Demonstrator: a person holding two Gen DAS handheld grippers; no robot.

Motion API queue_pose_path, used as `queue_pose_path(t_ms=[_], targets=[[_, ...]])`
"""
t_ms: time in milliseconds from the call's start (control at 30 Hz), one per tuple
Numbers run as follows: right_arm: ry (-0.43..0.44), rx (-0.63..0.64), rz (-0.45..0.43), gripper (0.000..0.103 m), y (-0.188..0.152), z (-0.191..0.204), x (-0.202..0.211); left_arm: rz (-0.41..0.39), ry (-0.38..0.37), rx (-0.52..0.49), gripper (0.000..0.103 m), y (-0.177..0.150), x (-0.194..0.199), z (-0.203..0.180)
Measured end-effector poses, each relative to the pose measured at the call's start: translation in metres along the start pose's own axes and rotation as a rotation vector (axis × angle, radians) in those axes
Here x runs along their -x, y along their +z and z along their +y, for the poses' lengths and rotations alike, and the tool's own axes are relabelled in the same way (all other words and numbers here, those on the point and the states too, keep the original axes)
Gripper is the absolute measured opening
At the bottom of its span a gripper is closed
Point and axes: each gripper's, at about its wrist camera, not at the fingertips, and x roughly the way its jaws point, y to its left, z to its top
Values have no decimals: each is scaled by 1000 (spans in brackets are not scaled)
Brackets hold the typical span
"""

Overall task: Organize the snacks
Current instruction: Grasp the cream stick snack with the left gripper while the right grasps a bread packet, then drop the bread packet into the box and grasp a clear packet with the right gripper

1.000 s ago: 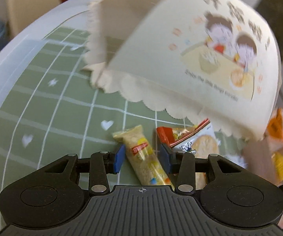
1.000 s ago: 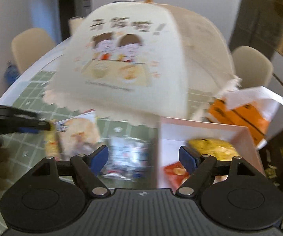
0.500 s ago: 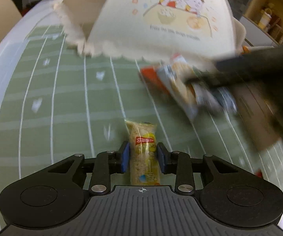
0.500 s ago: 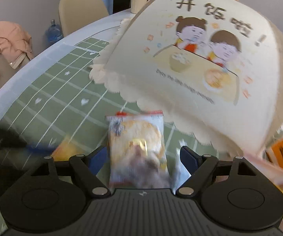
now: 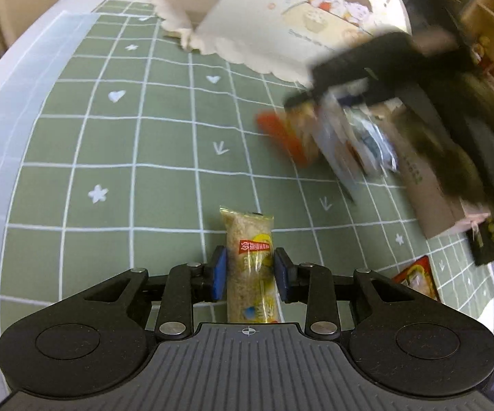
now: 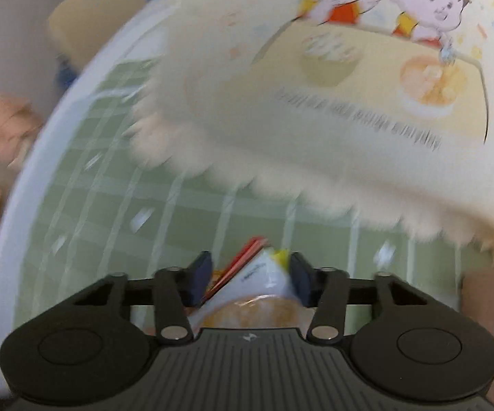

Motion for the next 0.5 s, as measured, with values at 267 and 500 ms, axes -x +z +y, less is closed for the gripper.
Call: queue_pose_path(t_ms=[267, 500], targets=[[-17, 110, -111, 45, -105, 24, 72, -10, -7, 19, 34, -2, 2, 3], [-259, -128, -213, 65, -105, -28, 81, -14, -8, 35, 34, -5, 2, 4]])
